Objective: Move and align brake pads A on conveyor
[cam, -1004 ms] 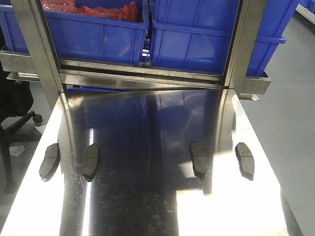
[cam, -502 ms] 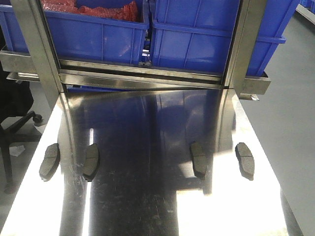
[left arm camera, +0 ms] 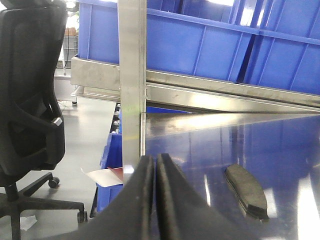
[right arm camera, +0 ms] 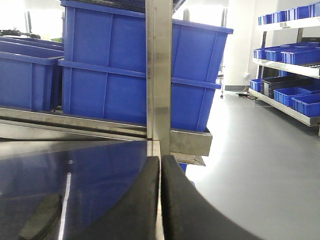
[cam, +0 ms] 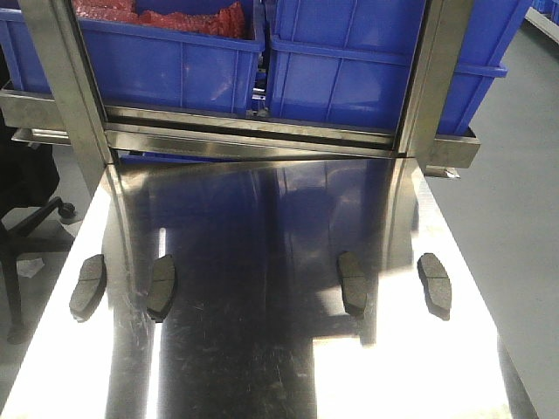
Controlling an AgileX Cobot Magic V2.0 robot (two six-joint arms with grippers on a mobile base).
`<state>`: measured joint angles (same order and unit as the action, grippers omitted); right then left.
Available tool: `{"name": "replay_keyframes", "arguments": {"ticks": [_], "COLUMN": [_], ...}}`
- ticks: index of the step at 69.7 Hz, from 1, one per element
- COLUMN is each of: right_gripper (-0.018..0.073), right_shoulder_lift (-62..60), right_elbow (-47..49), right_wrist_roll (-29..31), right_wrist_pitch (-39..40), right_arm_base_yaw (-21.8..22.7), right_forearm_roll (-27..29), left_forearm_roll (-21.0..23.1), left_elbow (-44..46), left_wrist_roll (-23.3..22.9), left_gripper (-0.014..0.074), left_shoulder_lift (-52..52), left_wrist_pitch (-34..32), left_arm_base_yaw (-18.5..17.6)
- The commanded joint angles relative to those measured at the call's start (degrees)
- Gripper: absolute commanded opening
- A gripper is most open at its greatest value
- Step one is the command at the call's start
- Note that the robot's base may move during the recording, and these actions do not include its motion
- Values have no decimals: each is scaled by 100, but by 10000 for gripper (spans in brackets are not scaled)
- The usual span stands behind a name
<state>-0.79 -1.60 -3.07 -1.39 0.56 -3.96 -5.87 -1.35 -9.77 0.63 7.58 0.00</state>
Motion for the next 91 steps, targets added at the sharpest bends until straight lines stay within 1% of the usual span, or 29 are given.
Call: {"name": "replay_keyframes", "arguments": {"ticks": [1, 31, 36, 39, 46, 56, 72, 83, 91], "right_gripper": [-9, -9, -9, -9, -9, -9, -9, -9, -9], "right_shoulder_lift": [-43, -43, -43, -43, -43, -43, -43, -43, -43], "right_elbow": [-49, -49, -49, -49, -49, -49, -49, -49, -49], "right_wrist_roll": [42, 42, 42, 42, 42, 42, 42, 42, 42], "right_wrist_pitch": [393, 393, 393, 393, 393, 393, 393, 393, 393], "right_arm_base_yaw": [43, 43, 43, 43, 43, 43, 43, 43, 43], "right_forearm_roll": [-42, -42, -42, -42, -42, -42, -42, -42, -42], "left_forearm_roll": [4, 54, 54, 54, 54, 48, 48, 68, 311], "left_elbow": [58, 110, 193, 274, 620, 1321, 2590, 3151, 3358], "left_wrist_roll": [-41, -46, -46, -46, -46, -34, 10, 10, 55], "left_gripper": [-6, -6, -6, -6, -6, -6, -6, -6, -6], "left_shoulder_lift": [87, 87, 87, 79, -7, -632, -2084, -2866, -3336], "left_wrist_pitch": [-416, -551, -689, -758, -697, -595, 372, 1361, 2030], "left_arm_base_yaw": [0, 0, 0, 0, 0, 0, 0, 0, -3]}}
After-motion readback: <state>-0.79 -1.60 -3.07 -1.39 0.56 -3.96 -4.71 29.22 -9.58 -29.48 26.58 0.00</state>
